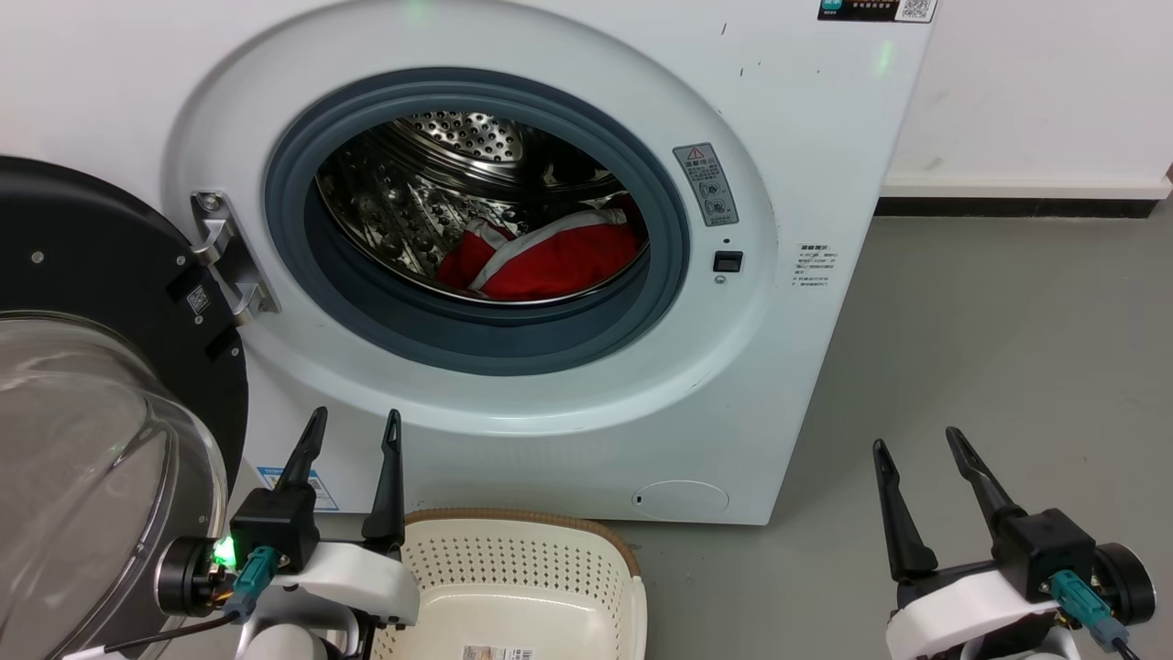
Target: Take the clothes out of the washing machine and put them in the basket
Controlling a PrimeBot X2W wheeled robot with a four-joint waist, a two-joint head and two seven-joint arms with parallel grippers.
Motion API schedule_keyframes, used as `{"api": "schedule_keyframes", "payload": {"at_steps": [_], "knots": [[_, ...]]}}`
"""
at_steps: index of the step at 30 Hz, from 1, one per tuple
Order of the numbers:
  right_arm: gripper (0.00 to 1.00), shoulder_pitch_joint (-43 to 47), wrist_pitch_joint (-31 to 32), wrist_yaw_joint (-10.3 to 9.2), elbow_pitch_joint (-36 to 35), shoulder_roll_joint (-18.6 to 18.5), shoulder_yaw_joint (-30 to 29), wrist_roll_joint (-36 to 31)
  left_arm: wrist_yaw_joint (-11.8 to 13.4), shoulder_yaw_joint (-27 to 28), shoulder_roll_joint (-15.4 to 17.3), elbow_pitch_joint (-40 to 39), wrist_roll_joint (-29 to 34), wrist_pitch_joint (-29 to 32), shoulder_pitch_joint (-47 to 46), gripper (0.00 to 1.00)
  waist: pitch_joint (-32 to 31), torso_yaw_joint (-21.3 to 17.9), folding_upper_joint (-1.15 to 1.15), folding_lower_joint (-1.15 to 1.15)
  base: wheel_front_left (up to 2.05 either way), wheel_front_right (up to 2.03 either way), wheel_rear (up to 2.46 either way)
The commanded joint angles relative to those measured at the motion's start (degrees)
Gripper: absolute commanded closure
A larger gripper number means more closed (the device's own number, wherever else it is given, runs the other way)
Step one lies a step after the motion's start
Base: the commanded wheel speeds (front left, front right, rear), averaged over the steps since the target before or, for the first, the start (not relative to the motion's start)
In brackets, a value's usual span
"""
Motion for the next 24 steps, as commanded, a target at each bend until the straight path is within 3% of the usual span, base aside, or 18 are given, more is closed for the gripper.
{"api": "schedule_keyframes", "payload": {"at_steps": [1, 16, 24], "knots": [[0.0, 0.4, -0.4, -0.01, 0.2, -0.3, 0.1, 0.4, -0.2, 0.4, -0.1, 0.2, 0.1, -0.2, -0.6, 0.0, 0.0, 0.1, 0.0, 0.0, 0.0, 0.0, 0.0], [0.0, -0.2, -0.6, -0.01, 0.5, -0.3, -0.5, 0.8, -1.1, 0.8, -0.7, 0.8, 0.9, -0.2, -1.4, 0.0, 0.3, 0.7, 0.0, 0.0, 0.0, 0.0, 0.0], [0.0, -2.1, 1.1, -0.01, -4.3, -0.3, 0.9, 0.6, -1.6, 0.4, 0.0, 2.6, 1.9, -0.2, -10.2, 0.0, 5.2, -0.7, 0.0, 0.0, 0.0, 0.0, 0.0]]}}
